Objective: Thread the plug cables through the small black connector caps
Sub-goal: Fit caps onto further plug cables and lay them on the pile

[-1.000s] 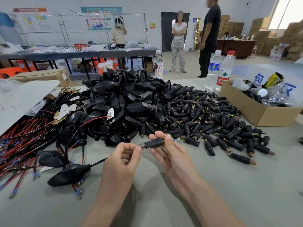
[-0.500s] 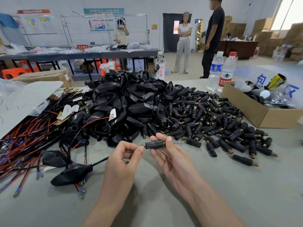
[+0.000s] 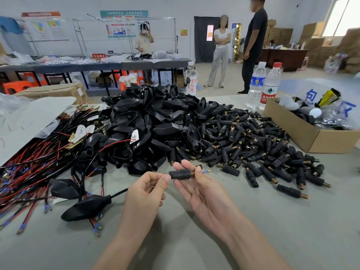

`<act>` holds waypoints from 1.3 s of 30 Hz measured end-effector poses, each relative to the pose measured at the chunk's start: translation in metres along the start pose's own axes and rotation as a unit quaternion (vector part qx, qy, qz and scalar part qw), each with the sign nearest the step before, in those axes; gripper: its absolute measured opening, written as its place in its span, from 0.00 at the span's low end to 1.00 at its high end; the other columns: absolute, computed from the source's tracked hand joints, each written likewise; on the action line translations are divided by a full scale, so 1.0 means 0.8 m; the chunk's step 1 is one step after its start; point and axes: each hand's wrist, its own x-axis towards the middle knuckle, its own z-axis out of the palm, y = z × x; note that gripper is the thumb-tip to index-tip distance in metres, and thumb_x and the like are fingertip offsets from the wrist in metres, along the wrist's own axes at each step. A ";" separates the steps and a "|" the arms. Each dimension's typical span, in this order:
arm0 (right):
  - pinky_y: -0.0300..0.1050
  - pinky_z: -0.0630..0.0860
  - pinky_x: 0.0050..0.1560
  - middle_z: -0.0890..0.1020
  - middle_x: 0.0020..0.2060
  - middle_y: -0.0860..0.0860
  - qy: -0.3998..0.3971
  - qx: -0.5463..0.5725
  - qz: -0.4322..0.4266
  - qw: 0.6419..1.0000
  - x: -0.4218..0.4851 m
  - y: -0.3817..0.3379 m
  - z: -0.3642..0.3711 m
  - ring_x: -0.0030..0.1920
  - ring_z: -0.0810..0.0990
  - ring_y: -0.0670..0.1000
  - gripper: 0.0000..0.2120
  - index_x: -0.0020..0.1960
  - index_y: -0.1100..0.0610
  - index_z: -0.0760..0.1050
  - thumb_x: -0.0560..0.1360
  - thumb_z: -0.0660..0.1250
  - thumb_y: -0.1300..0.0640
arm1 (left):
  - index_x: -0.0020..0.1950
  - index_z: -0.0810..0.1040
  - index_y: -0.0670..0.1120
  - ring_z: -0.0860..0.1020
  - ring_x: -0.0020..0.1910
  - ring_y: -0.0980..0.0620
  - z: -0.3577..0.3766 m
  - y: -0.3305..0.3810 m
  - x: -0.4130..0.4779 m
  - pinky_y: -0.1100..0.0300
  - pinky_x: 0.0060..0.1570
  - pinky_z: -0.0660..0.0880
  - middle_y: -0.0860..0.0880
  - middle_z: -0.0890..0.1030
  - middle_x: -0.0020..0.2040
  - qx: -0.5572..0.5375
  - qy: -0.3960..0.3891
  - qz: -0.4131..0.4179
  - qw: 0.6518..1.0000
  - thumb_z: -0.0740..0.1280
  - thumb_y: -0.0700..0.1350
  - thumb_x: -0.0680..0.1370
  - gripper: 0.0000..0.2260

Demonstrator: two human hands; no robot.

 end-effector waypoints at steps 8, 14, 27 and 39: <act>0.43 0.82 0.49 0.83 0.60 0.58 0.022 0.023 -0.021 0.999 0.002 -0.007 0.000 0.58 0.84 0.54 0.17 0.64 0.63 0.76 0.83 0.56 0.55 | 0.48 0.80 0.42 0.81 0.37 0.52 0.006 0.003 0.002 0.65 0.40 0.79 0.47 0.83 0.37 -0.069 0.009 0.002 0.998 0.71 0.39 0.78 0.01; 0.43 0.82 0.53 0.83 0.59 0.58 0.018 -0.019 -0.019 0.999 0.000 -0.002 0.005 0.59 0.83 0.53 0.17 0.65 0.62 0.76 0.84 0.55 0.54 | 0.45 0.82 0.55 0.79 0.35 0.54 0.001 -0.003 0.002 0.63 0.39 0.79 0.49 0.81 0.34 0.018 -0.001 0.042 0.999 0.71 0.42 0.78 0.07; 0.43 0.83 0.50 0.84 0.56 0.61 0.045 0.000 -0.037 0.998 0.001 -0.003 0.009 0.55 0.85 0.55 0.13 0.60 0.65 0.73 0.84 0.58 0.56 | 0.46 0.82 0.58 0.81 0.38 0.54 0.005 -0.007 0.002 0.62 0.43 0.79 0.53 0.83 0.37 0.042 0.019 0.057 0.997 0.72 0.45 0.77 0.06; 0.37 0.81 0.43 0.85 0.53 0.61 0.073 -0.021 -0.066 0.995 0.006 0.005 0.004 0.50 0.87 0.53 0.25 0.58 0.70 0.76 0.78 0.61 0.47 | 0.43 0.82 0.58 0.73 0.31 0.60 0.010 0.001 -0.006 0.72 0.34 0.67 0.61 0.78 0.34 0.105 0.011 0.077 0.991 0.72 0.45 0.77 0.07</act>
